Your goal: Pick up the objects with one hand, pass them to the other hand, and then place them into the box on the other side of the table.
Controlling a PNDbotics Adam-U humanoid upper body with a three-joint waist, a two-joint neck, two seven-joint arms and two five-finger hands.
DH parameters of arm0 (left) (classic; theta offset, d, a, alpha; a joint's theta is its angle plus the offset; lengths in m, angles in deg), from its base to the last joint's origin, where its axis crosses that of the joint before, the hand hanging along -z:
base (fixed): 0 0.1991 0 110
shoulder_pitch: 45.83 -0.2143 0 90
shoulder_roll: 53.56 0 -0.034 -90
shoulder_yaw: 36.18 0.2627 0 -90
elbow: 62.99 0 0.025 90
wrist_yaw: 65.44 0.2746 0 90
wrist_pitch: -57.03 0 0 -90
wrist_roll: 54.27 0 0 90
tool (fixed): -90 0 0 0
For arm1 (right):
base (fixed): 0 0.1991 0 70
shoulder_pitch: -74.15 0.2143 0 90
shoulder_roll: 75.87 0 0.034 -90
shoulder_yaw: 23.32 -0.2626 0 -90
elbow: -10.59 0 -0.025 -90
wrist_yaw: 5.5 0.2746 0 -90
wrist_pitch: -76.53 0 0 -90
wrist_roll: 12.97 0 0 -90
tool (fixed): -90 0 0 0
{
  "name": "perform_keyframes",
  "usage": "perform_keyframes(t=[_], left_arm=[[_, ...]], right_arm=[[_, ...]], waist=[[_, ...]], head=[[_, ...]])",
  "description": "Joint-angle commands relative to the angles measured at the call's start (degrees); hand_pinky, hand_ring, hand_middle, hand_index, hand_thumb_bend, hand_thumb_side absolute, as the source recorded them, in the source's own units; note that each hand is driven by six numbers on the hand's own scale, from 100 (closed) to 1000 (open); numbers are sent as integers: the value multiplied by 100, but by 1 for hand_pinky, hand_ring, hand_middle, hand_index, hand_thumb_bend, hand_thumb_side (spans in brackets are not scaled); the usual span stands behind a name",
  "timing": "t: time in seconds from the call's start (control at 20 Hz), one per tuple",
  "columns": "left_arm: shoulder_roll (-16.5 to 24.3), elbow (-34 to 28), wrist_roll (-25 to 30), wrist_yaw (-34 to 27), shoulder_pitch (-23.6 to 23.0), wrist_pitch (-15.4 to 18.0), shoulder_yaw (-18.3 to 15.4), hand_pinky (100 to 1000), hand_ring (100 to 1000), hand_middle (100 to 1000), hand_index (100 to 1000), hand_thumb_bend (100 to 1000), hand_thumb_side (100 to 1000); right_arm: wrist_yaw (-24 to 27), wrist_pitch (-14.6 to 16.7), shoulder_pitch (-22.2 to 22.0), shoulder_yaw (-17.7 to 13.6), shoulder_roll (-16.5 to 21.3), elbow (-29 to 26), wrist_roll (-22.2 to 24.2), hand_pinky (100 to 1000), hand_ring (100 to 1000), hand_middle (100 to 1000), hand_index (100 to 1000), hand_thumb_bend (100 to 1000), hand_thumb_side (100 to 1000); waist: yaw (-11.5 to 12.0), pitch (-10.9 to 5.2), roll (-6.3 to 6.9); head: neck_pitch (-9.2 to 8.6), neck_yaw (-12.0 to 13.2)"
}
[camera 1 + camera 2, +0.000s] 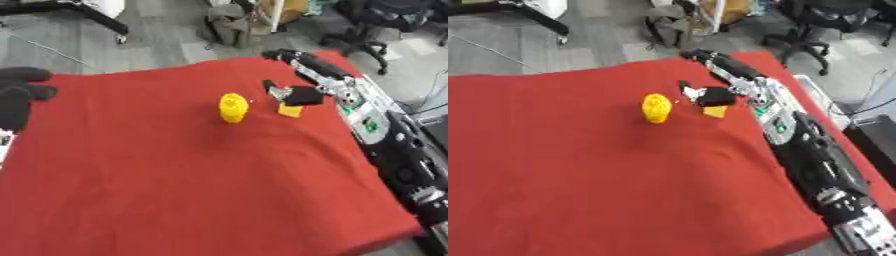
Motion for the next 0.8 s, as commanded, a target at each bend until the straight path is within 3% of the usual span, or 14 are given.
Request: perform_keyframes(t=[0.05, 0.35, 0.8], left_arm=[[16, -84, 72, 30, -19, 284, 3, 973, 752, 739, 629, 331, 710], [54, -84, 60, 50, -179, 715, 89, 975, 752, 738, 628, 328, 715], [43, -84, 43, 126, -197, 790, 153, 976, 751, 736, 628, 322, 723]], right_arm=[[-130, -195, 136, 21, 296, 378, -261, 1000, 949, 919, 988, 100, 689], [-332, -80, 146, 16, 365, 1178, -703, 1000, 954, 927, 991, 100, 656], [-412, 343, 159, -65, 482, 2354, -1413, 1000, 955, 927, 991, 100, 661]], waist=[[12, -63, -8], [23, -17, -18], [83, 65, -36]], head=[[-109, -54], [-177, -76], [-295, -127]])
